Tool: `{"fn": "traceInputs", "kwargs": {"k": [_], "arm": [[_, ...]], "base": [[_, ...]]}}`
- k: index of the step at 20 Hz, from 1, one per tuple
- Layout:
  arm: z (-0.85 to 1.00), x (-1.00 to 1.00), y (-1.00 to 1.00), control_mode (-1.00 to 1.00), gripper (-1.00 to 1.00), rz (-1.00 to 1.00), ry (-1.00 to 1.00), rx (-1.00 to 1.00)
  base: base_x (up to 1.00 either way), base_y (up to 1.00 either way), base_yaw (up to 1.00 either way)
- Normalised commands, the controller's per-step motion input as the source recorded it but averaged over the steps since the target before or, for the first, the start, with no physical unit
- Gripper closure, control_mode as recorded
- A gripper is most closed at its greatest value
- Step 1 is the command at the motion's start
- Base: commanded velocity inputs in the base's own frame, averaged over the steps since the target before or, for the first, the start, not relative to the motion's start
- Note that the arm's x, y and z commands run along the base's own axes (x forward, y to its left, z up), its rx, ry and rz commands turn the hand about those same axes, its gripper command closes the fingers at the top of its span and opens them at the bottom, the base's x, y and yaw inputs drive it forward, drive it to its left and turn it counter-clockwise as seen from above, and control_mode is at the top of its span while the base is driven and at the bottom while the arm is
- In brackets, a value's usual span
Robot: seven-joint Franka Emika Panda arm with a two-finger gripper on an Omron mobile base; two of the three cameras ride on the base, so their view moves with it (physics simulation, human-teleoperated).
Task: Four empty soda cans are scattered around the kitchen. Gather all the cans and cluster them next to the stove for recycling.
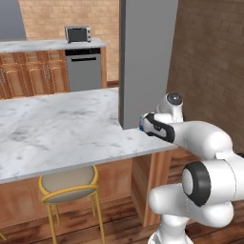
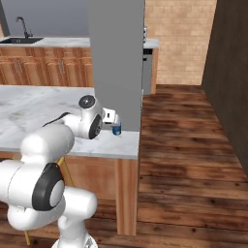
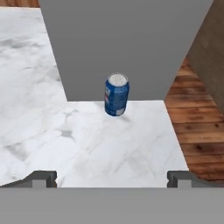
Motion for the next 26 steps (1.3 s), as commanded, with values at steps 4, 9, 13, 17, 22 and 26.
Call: {"fn": "traceInputs", "kwargs": {"k": [4, 9, 13, 17, 22, 26], "arm": [[-0.05, 0.20, 0.00, -1.00, -1.00, 0.00, 0.00, 0.02], [-0.13, 0.23, 0.00, -1.00, -1.00, 0.00, 0.00, 0.00], [-0.15, 0.26, 0.00, -1.00, -1.00, 0.00, 0.00, 0.00], [-0.09, 0.23, 0.00, -1.00, -1.00, 0.00, 0.00, 0.00], [-0.07, 0.22, 0.00, -1.00, -1.00, 0.00, 0.00, 0.01], [-0.11, 0.18, 0.00, -1.00, -1.00, 0.00, 0.00, 0.01]], "base": [[0.00, 0.00, 0.00], [0.00, 0.00, 0.00], [0.00, 0.00, 0.00], [0.00, 0.00, 0.00], [0.00, 0.00, 0.00], [0.00, 0.00, 0.00]]}}
